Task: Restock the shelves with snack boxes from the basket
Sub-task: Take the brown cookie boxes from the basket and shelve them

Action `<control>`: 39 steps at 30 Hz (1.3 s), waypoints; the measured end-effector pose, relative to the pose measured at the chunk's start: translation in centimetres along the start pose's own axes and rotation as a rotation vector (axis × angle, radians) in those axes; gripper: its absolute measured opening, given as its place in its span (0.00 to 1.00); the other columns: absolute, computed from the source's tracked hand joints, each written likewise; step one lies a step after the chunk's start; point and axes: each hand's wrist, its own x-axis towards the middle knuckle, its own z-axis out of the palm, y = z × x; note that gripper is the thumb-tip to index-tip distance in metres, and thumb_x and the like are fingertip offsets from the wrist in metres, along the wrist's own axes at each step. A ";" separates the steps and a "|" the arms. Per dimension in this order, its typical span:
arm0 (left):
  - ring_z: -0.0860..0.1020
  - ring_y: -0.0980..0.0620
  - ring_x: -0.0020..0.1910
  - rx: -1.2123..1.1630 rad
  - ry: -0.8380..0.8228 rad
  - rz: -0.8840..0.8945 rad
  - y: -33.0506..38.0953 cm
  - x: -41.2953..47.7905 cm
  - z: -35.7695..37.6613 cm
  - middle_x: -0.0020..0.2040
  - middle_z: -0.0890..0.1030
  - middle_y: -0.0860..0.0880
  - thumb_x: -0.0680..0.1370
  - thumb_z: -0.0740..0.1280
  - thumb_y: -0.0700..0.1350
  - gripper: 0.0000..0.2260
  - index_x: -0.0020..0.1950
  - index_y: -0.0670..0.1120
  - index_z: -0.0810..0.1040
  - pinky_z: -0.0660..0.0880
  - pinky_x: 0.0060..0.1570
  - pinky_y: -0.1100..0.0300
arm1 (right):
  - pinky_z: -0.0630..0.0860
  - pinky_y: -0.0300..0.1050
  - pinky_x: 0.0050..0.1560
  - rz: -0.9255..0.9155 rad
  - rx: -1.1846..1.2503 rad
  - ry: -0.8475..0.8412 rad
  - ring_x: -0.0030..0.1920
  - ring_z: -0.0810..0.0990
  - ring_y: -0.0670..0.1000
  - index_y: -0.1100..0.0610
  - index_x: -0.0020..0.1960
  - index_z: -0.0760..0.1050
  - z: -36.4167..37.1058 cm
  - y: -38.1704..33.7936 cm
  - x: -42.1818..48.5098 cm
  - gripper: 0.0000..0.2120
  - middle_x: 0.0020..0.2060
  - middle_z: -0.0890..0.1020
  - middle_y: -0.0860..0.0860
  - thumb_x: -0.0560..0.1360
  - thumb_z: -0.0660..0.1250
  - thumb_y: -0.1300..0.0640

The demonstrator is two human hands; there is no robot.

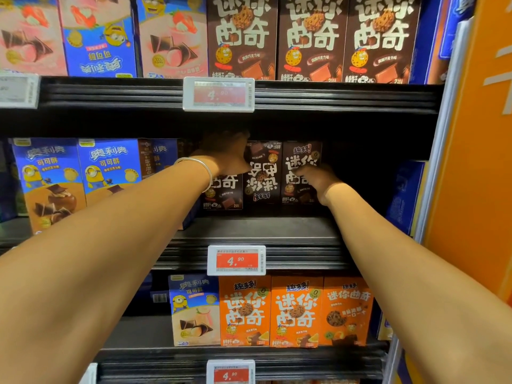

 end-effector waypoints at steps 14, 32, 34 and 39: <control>0.81 0.39 0.55 -0.028 0.017 -0.054 0.0 0.0 -0.1 0.53 0.82 0.44 0.75 0.75 0.55 0.20 0.61 0.46 0.78 0.79 0.62 0.41 | 0.78 0.43 0.35 -0.045 -0.020 0.054 0.43 0.83 0.50 0.47 0.46 0.76 0.1 0.1 -0.2 0.09 0.43 0.83 0.48 0.73 0.75 0.55; 0.74 0.38 0.73 -0.121 0.097 -0.006 -0.4 0.5 0.2 0.73 0.76 0.43 0.77 0.69 0.69 0.37 0.77 0.48 0.68 0.70 0.74 0.41 | 0.81 0.44 0.35 0.017 0.011 0.109 0.45 0.84 0.55 0.48 0.50 0.75 -0.1 -0.6 -1.1 0.12 0.47 0.84 0.52 0.71 0.75 0.51; 0.74 0.39 0.73 -0.156 0.163 0.030 -0.1 0.1 -0.2 0.73 0.76 0.44 0.78 0.66 0.69 0.35 0.77 0.49 0.68 0.72 0.73 0.43 | 0.82 0.49 0.40 0.000 0.043 0.163 0.44 0.84 0.56 0.48 0.52 0.75 0.0 -1.2 -1.3 0.14 0.47 0.84 0.53 0.70 0.74 0.47; 0.78 0.40 0.69 -0.257 0.276 -0.001 1.9 -2.0 -1.3 0.70 0.80 0.45 0.78 0.63 0.71 0.33 0.74 0.49 0.74 0.75 0.70 0.45 | 0.81 0.58 0.56 -0.086 0.068 0.269 0.51 0.85 0.58 0.51 0.65 0.76 1.0 -3.8 -3.2 0.26 0.53 0.84 0.52 0.70 0.70 0.42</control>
